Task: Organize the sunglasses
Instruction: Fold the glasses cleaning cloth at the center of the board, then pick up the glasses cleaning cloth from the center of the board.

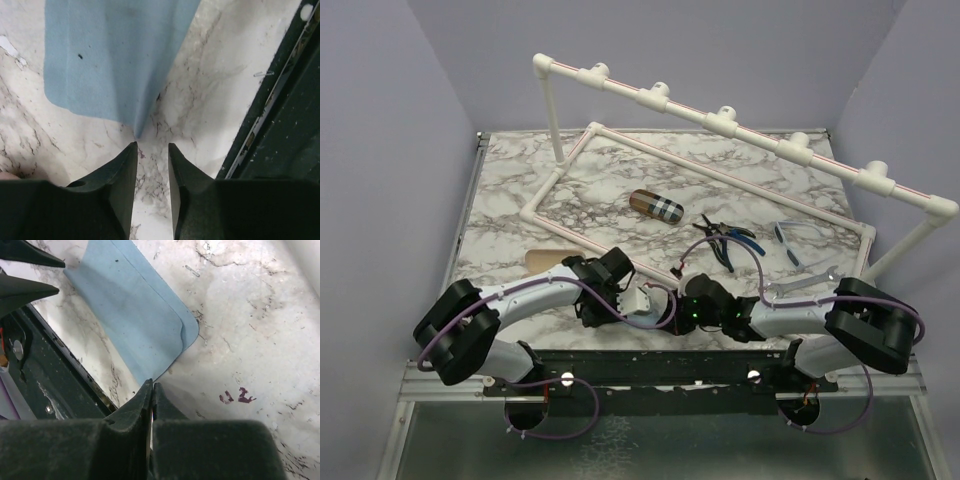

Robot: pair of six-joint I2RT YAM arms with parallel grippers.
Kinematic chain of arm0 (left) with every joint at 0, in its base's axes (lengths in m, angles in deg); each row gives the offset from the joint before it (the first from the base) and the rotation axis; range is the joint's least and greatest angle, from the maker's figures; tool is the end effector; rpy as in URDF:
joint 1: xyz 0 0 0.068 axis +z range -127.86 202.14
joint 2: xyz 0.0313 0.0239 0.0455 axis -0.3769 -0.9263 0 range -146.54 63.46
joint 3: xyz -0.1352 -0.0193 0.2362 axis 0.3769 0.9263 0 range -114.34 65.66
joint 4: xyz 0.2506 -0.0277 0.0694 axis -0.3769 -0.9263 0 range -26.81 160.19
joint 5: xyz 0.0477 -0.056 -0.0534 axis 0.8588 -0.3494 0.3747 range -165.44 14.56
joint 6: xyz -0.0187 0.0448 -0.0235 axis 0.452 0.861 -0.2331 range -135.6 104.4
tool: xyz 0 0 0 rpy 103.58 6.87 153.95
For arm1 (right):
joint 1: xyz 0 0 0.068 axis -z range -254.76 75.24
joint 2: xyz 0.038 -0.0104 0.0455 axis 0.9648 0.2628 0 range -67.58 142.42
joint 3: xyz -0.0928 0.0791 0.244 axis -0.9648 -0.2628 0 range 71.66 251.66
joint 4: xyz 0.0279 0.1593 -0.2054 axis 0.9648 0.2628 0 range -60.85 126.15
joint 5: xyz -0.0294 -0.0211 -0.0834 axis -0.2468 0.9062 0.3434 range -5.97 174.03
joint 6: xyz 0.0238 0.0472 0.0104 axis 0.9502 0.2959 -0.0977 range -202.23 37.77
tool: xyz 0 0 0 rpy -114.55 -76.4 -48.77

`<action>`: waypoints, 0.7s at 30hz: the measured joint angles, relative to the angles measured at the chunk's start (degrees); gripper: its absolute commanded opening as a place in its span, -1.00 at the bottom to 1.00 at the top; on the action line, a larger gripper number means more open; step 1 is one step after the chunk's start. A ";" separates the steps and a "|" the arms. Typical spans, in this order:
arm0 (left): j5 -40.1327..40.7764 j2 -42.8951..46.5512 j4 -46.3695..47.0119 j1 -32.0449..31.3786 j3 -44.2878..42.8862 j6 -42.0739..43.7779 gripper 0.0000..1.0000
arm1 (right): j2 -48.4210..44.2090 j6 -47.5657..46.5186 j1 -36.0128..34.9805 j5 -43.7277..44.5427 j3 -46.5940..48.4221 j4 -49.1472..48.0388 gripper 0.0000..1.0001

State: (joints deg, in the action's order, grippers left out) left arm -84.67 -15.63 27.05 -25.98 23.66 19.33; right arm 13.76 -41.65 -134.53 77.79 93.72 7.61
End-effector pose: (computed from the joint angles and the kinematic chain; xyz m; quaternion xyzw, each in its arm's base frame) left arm 0.1427 -0.1678 0.1653 0.6635 0.7390 -0.0894 0.0751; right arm 0.1192 0.2123 0.1276 -0.1731 0.8799 0.3691 0.2441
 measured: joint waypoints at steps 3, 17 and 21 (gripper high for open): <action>-0.20 0.79 -3.52 0.07 -1.03 1.88 -0.19 | -2.21 -1.88 -0.02 -0.42 0.00 1.90 -0.77; -15.39 6.60 -4.76 14.73 -5.46 12.74 0.69 | -9.49 -27.76 -2.45 -4.15 2.29 3.41 0.09; -20.90 7.96 -2.78 15.80 -1.22 18.51 0.41 | -7.26 -34.32 -5.53 -4.15 2.29 2.10 0.01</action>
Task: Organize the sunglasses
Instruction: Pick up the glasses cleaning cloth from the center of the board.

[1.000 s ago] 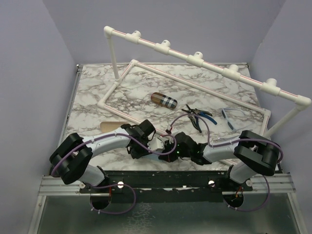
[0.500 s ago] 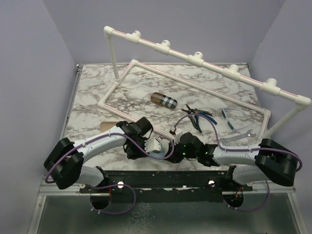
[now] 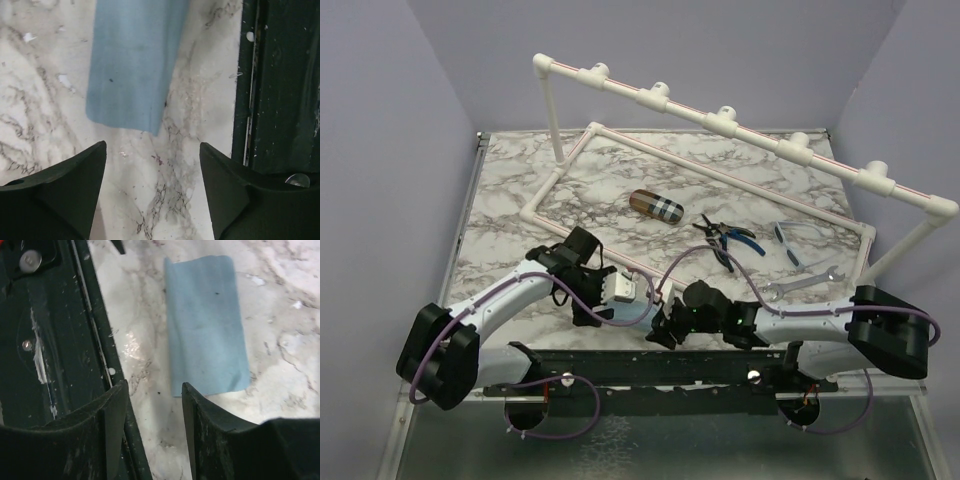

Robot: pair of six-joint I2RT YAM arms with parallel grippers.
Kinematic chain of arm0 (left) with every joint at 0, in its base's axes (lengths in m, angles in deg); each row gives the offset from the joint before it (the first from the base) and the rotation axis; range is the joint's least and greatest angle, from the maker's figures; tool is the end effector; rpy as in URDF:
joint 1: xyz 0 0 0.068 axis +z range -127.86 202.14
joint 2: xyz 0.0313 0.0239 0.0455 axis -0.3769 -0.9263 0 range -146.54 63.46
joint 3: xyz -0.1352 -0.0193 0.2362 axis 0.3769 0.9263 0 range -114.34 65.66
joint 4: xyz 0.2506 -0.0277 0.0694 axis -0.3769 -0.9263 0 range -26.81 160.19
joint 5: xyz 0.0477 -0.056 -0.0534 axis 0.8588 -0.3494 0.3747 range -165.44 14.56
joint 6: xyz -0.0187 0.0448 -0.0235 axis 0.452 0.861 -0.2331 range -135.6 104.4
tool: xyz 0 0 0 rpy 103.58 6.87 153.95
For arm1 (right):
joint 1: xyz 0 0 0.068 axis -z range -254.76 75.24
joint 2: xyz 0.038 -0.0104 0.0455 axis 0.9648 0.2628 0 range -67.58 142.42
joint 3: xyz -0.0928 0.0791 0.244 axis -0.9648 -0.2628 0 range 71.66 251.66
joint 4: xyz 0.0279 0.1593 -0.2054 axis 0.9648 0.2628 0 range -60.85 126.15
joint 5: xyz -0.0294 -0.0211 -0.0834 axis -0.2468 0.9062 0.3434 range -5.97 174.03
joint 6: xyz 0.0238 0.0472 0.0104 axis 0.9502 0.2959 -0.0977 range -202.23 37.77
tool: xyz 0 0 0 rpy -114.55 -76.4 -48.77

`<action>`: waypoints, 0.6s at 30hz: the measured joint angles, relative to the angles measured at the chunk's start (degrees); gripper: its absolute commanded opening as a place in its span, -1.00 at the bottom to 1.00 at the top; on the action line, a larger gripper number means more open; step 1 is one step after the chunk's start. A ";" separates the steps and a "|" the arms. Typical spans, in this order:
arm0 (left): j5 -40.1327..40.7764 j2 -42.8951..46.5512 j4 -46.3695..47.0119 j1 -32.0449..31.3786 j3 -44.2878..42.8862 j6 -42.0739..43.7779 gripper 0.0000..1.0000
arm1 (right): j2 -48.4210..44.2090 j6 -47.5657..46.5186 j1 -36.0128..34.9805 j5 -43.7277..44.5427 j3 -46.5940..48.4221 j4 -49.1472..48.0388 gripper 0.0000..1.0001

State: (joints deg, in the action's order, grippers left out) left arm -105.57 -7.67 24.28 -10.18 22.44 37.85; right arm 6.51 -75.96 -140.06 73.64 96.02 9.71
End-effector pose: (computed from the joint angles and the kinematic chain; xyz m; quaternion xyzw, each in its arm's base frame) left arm 0.1666 -0.1266 0.2011 0.6774 0.6756 -0.2281 0.1808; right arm 0.0969 0.2261 0.1643 -0.4648 0.7294 0.3536 0.3563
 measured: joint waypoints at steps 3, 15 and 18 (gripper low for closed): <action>-2.23 0.76 1.64 0.02 3.63 4.83 0.20 | 2.12 -4.35 -2.58 0.02 -0.15 -1.97 -0.02; -3.06 1.66 11.02 0.02 9.29 10.29 -0.22 | 7.41 -5.73 -4.15 6.36 -0.52 -4.94 -0.21; -3.02 1.68 12.61 0.02 10.34 10.32 -0.22 | 9.07 -4.66 -4.13 7.50 -0.55 -5.29 -0.24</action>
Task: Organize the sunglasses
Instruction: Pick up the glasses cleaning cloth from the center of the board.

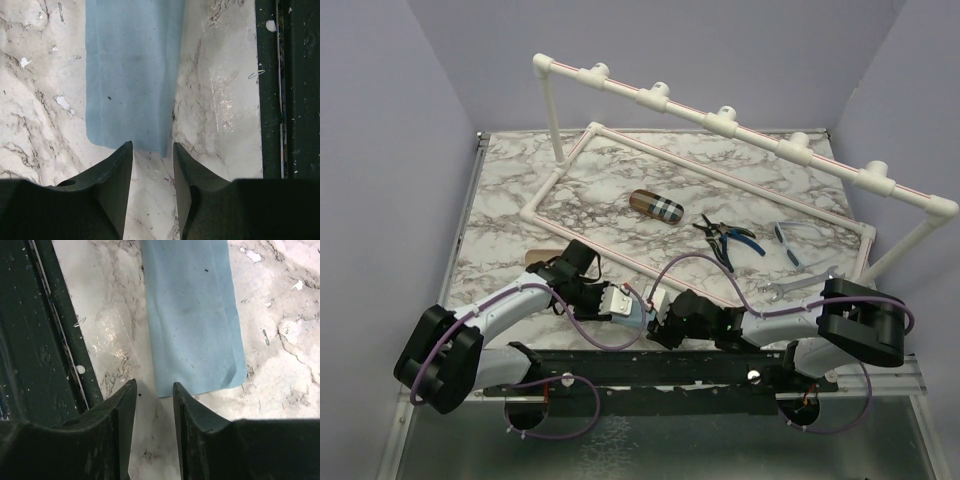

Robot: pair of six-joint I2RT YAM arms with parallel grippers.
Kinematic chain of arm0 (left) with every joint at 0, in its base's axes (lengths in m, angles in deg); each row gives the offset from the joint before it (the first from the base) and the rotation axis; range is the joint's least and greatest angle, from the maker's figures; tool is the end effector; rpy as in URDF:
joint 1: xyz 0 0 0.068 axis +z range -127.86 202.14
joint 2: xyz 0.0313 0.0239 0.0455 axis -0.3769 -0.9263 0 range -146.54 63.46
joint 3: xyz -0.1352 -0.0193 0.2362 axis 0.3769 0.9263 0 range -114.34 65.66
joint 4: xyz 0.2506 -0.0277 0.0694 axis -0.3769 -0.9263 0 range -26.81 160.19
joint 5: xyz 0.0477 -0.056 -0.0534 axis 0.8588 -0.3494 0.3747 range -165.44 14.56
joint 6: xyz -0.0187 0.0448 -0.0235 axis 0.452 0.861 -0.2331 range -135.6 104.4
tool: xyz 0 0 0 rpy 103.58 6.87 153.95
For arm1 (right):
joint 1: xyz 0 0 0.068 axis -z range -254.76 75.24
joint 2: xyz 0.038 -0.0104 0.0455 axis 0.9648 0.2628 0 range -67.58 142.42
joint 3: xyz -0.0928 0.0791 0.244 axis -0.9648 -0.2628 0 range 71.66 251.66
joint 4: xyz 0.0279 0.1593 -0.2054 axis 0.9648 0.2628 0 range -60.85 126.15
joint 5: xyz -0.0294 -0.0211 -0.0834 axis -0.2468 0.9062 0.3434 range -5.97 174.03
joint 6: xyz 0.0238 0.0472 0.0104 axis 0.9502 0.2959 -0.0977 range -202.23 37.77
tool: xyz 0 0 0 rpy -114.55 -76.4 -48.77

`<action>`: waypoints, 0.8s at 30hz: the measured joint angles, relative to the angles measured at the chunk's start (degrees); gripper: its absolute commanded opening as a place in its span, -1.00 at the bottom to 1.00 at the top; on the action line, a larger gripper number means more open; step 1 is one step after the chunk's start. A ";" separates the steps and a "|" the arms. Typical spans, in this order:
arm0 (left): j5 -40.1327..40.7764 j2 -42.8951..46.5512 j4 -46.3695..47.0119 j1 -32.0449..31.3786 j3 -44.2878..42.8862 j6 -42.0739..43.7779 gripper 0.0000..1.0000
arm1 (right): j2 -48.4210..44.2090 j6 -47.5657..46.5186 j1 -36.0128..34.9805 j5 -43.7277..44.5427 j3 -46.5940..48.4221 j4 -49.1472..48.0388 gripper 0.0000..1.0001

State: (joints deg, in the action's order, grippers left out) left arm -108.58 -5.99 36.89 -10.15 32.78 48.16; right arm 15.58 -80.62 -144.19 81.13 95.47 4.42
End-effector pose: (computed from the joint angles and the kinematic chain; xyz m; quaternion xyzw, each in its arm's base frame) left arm 0.1549 -0.1210 0.1655 0.7349 0.5941 -0.2249 0.2374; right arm 0.0880 0.2396 0.1333 -0.5036 0.7281 0.2881 0.3651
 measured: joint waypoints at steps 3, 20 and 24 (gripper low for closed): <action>0.02 0.02 1.09 -0.02 1.20 0.00 -0.22 | 0.48 0.96 0.00 1.25 0.00 -0.83 -0.31; 0.44 0.17 7.21 -0.85 3.89 -1.73 -0.74 | 1.57 1.36 0.07 2.99 1.16 -0.26 -0.87; 0.72 0.57 7.54 -1.68 4.22 -2.08 -1.00 | 1.55 1.31 0.07 2.36 1.66 0.83 -0.99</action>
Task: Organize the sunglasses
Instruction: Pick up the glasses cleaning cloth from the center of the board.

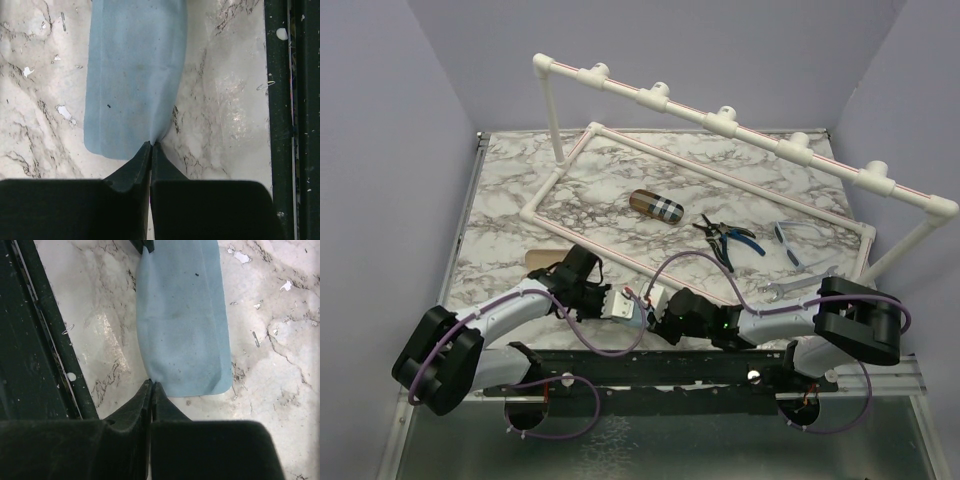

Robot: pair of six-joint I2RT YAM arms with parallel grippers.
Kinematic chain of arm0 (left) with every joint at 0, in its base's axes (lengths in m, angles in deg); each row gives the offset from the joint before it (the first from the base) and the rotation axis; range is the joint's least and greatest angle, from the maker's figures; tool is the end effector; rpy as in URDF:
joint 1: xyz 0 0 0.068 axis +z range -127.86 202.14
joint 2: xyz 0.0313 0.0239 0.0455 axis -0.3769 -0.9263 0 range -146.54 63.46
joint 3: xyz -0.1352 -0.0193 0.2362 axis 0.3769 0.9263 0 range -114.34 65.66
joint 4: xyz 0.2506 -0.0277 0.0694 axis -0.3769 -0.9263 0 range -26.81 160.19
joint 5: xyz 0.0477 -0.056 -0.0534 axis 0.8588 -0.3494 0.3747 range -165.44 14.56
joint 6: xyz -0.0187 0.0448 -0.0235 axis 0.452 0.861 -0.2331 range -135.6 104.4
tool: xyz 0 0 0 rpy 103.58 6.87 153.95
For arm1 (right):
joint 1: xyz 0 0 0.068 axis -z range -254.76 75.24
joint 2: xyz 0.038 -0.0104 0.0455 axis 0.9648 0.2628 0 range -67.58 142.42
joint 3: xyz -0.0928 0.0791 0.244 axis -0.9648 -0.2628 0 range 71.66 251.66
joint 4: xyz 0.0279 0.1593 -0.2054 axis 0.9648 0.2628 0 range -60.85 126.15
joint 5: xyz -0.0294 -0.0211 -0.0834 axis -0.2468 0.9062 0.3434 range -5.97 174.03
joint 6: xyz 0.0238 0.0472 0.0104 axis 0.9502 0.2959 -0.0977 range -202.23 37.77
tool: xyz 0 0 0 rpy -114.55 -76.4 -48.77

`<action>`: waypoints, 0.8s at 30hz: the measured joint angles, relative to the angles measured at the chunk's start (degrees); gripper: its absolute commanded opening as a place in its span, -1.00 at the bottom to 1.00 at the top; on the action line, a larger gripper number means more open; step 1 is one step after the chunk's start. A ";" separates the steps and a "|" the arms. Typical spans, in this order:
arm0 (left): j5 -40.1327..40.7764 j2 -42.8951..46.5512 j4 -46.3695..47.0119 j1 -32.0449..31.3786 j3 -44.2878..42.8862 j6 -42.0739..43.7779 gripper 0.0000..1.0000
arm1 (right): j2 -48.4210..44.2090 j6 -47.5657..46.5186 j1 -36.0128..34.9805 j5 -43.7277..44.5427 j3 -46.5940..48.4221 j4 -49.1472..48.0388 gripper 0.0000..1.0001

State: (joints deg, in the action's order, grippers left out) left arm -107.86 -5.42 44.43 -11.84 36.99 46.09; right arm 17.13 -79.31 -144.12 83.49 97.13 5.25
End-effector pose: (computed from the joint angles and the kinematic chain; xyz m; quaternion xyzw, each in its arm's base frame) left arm 0.1495 -0.1238 0.1524 0.7351 0.5874 -0.2173 0.2595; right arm 0.0920 0.2452 0.1332 -0.4885 0.7420 0.2742 0.3683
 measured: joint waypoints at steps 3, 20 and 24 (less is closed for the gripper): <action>0.42 0.04 -0.09 -0.55 -0.02 -0.55 -1.00 | -0.44 0.00 -0.02 -0.55 0.11 0.83 -0.99; 5.31 3.15 -15.19 -0.92 -9.07 -12.63 -1.00 | -10.38 1.38 1.51 -1.77 1.42 5.75 -0.99; 7.13 3.98 -18.71 -0.92 -11.78 -15.52 -1.00 | -10.54 1.40 2.40 -2.34 3.10 7.23 -0.99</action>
State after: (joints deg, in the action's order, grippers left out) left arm -100.74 -1.44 25.72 -12.76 25.21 30.57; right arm 6.59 -77.91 -141.72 81.15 100.24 12.48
